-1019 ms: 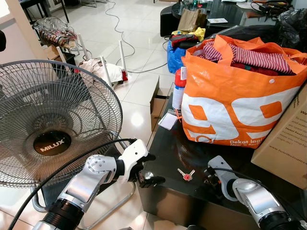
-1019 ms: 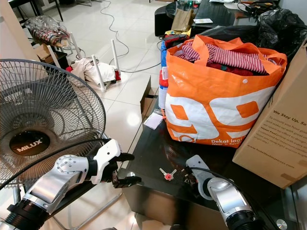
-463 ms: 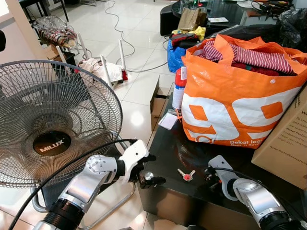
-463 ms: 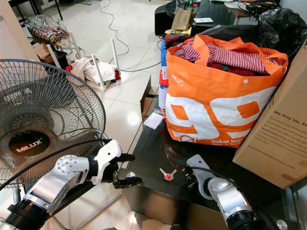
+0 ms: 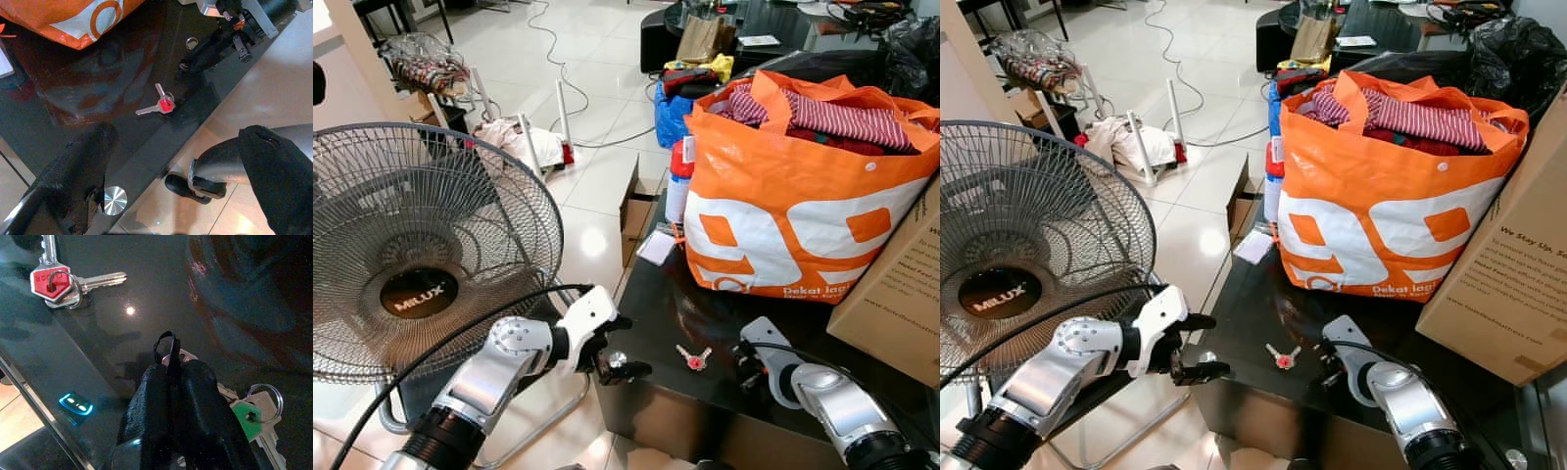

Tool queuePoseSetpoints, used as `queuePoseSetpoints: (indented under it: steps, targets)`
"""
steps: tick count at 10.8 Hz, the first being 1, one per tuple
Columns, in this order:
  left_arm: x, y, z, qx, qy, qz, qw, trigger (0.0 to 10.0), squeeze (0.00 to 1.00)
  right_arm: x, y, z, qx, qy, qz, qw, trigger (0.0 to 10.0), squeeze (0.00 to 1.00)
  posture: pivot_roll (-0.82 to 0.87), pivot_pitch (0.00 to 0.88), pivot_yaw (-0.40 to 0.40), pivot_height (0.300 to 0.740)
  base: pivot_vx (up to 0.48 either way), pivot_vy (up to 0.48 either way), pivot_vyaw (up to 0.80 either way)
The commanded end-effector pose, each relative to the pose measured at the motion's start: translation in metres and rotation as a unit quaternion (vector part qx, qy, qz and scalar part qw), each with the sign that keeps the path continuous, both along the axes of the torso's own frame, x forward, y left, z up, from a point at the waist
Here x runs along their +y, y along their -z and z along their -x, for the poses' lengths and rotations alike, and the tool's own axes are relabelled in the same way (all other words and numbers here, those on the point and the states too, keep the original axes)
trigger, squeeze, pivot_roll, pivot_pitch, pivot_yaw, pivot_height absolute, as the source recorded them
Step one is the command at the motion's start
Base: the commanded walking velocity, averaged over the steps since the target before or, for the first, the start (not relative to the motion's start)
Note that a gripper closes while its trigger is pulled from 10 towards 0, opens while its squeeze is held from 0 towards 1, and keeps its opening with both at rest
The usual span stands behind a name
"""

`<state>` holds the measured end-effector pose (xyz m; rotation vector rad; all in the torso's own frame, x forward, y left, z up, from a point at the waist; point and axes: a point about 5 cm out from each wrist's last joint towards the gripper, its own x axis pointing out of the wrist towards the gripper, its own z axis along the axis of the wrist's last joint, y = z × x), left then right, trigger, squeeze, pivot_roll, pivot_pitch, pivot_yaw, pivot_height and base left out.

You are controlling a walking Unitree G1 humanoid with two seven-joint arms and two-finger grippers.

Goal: Hang keys on a hook

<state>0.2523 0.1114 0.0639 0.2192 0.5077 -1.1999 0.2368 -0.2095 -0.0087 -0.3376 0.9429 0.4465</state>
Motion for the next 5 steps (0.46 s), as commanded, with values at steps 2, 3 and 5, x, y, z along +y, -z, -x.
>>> queuePoseSetpoints:
  steps: [2,3,5]
  targets:
    - [0.0,-0.002,0.0,-0.003,0.009,-0.006,1.0,10.0,0.0,-0.009,-0.004,-0.001,-0.003,0.001,0.016,1.0,10.0,1.0,-0.21,0.0,0.057,0.74,0.0,0.0,0.0]
    - [0.0,-0.002,0.001,-0.003,0.01,-0.007,1.0,10.0,0.0,-0.014,-0.007,0.001,-0.001,-0.009,0.023,1.0,10.0,1.0,-0.21,0.0,0.059,0.74,0.0,0.0,0.0]
    - [0.001,-0.002,0.001,-0.003,0.012,-0.009,1.0,10.0,0.0,-0.023,-0.014,0.005,0.005,-0.029,0.033,0.999,10.0,1.0,-0.21,0.0,0.061,0.74,0.0,0.0,0.0]
